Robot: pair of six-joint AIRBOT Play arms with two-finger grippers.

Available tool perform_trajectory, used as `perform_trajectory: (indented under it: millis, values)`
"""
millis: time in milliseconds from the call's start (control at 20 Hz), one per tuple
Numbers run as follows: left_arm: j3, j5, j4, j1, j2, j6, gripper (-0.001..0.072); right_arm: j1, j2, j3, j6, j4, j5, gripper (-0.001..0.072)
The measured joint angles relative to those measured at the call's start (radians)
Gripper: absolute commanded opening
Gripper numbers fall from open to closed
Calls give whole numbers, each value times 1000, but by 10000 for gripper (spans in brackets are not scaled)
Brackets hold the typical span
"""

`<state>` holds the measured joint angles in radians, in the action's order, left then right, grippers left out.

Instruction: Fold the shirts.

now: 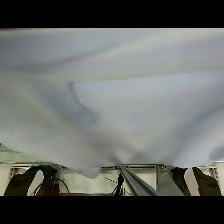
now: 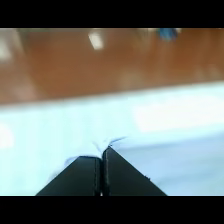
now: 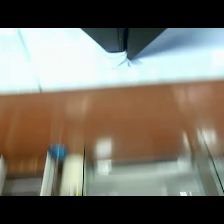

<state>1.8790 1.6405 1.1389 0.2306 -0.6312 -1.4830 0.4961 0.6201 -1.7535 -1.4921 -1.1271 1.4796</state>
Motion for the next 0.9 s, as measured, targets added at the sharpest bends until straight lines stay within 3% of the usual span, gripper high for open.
perform_trajectory:
  millis: [250, 450, 650, 900]
  values:
    - [-27, 145, -79, 8, -182, -53, 17, -1, 224, 12, 14, -33, 238, 19]
    - [-116, 68, -70, -2, -379, -45, 18, -43, 481, 30, 9, -31, 251, 19]
    - [-168, -92, -58, -64, -629, -21, 19, -180, 718, 35, -2, -47, 89, 19]
    - [-182, -319, -61, -110, -871, 25, 19, -309, 926, 37, -12, -41, -301, 19]
